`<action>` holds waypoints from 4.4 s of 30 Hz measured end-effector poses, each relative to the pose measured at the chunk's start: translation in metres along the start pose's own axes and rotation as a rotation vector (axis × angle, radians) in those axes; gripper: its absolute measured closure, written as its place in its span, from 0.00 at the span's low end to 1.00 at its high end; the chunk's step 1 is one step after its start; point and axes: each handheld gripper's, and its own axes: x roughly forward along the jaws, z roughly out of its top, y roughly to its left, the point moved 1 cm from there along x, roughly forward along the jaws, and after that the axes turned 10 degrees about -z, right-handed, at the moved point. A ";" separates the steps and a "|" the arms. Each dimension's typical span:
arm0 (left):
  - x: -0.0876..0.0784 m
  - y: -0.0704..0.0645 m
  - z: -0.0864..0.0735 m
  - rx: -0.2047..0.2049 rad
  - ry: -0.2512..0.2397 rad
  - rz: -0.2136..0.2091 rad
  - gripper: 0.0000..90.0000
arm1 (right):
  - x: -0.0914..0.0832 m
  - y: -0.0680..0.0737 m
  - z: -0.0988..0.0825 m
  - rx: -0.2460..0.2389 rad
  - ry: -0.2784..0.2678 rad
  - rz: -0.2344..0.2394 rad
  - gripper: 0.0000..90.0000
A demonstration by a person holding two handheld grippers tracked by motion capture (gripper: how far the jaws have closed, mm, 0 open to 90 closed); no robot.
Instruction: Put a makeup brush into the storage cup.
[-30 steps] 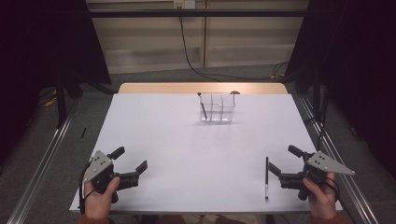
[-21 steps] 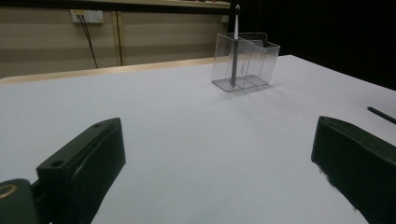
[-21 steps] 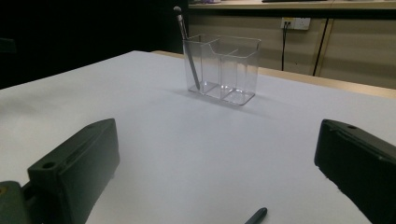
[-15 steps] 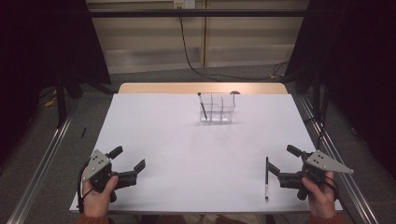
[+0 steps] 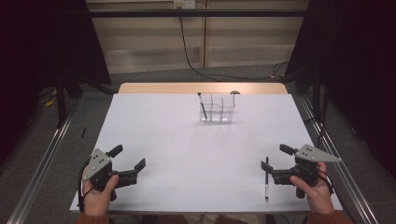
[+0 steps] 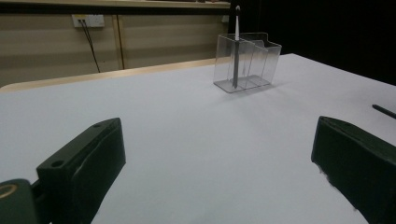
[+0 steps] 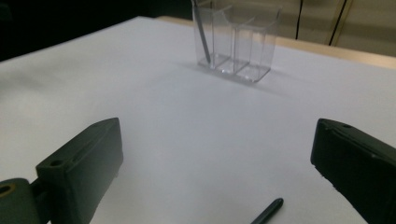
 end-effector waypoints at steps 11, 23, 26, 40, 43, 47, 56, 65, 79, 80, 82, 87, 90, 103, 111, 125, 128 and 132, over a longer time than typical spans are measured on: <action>0.000 0.000 -0.001 0.005 0.012 -0.002 0.03 | 0.009 -0.009 0.008 -0.047 0.335 -0.007 0.07; 0.000 0.000 -0.001 0.011 0.021 -0.004 0.03 | 0.026 -0.010 0.009 -0.091 0.602 0.001 0.08; 0.001 0.000 -0.001 0.010 0.019 -0.006 0.03 | 0.030 -0.009 0.007 -0.097 0.655 0.011 0.08; 0.001 0.000 -0.001 0.012 0.021 -0.010 0.03 | 0.040 -0.003 0.003 -0.186 0.852 0.047 0.08; 0.001 0.000 -0.002 0.011 0.021 -0.009 0.03 | 0.043 -0.002 0.005 -0.187 0.873 0.045 0.09; 0.001 0.000 -0.002 0.012 0.023 -0.009 0.03 | 0.047 0.002 0.002 -0.208 0.912 0.034 0.11; 0.002 0.001 -0.002 0.003 0.026 -0.004 0.03 | 0.054 0.009 -0.004 -0.214 0.927 0.061 0.30; 0.002 0.000 -0.002 0.004 0.026 -0.008 0.03 | 0.057 0.016 -0.006 -0.252 0.945 0.015 0.32; 0.002 0.000 -0.003 0.002 0.034 -0.015 0.03 | 0.061 0.020 -0.004 -0.276 0.990 -0.011 0.35; 0.002 0.000 -0.003 0.000 0.033 -0.017 0.03 | 0.061 0.020 -0.004 -0.273 0.993 -0.012 0.35; 0.002 0.000 -0.003 0.000 0.032 -0.017 0.03 | 0.061 0.021 -0.004 -0.261 0.996 -0.018 0.36; 0.001 0.000 -0.003 0.001 0.031 -0.013 0.03 | 0.062 0.021 -0.003 -0.259 1.011 -0.027 0.41; 0.001 0.000 -0.003 -0.003 0.029 -0.016 0.03 | 0.062 0.021 -0.001 -0.253 1.023 -0.029 0.48; 0.000 0.000 -0.003 -0.005 0.025 -0.019 0.03 | 0.062 0.019 0.001 -0.245 1.034 -0.035 0.67; 0.000 -0.001 -0.003 0.001 0.025 -0.019 0.03 | 0.063 0.020 0.002 -0.242 1.050 -0.038 0.76; 0.001 0.000 -0.003 0.003 0.029 -0.019 0.04 | 0.059 0.016 0.001 -0.214 1.028 -0.034 0.94; 0.001 0.000 -0.003 0.001 0.028 -0.017 0.04 | 0.057 0.014 0.001 -0.194 1.013 -0.034 0.94; 0.001 0.000 -0.003 0.002 0.029 -0.016 0.04 | 0.056 0.012 0.001 -0.190 0.999 -0.028 0.94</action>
